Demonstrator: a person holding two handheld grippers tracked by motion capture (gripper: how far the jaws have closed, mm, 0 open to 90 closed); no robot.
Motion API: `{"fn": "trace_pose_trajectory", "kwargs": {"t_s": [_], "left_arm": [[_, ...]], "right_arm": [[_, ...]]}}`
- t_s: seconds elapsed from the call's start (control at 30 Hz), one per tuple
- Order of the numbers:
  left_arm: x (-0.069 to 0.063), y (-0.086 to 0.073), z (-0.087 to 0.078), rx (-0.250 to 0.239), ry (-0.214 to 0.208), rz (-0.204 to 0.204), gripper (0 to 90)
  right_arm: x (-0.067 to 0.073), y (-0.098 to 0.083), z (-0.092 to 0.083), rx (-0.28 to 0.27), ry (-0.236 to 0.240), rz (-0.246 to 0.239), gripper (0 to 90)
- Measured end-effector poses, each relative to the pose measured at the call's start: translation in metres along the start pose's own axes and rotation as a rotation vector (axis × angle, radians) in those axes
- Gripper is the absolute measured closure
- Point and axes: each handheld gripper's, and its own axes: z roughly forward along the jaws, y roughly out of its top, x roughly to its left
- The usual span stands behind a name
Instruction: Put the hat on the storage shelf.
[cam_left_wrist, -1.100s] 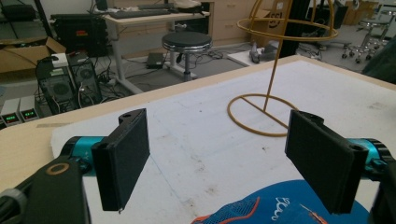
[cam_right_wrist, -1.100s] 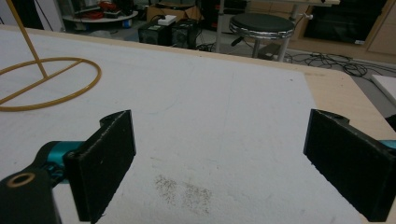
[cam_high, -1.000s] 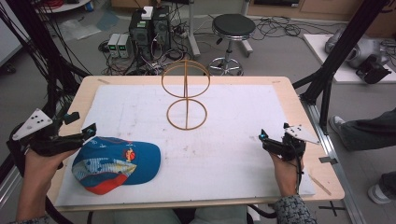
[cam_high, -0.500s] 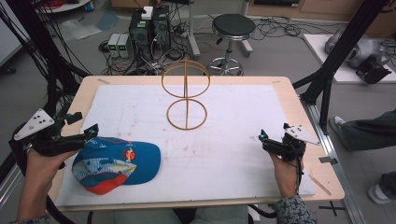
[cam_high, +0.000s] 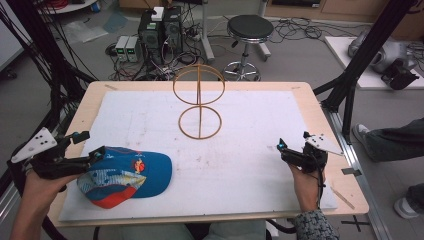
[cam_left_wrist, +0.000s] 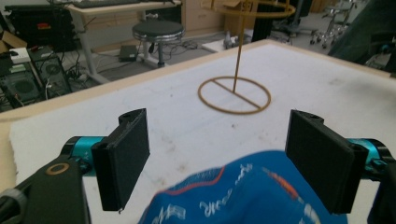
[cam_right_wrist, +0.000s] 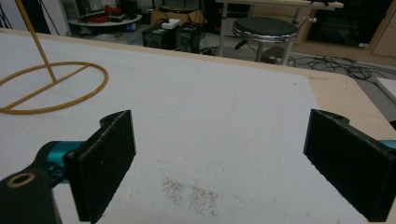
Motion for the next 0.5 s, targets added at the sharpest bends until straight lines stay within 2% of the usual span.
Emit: {"fn": "trace_pose_trajectory", "kwargs": {"t_s": [0.17,0.33,0.5], "left_arm": [[0.007,-0.013,-0.007,-0.005,-0.014,-0.022,22.5],[0.013,-0.019,-0.009,-0.001,-0.023,-0.026,24.5],[0.016,-0.027,-0.008,0.035,-0.020,-0.023,24.5]], "right_arm": [[0.002,0.000,0.001,0.008,0.003,-0.001,8.2],[0.000,0.000,0.001,0.007,0.005,0.006,8.2],[0.000,0.000,0.000,0.007,0.002,0.002,8.2]]}}
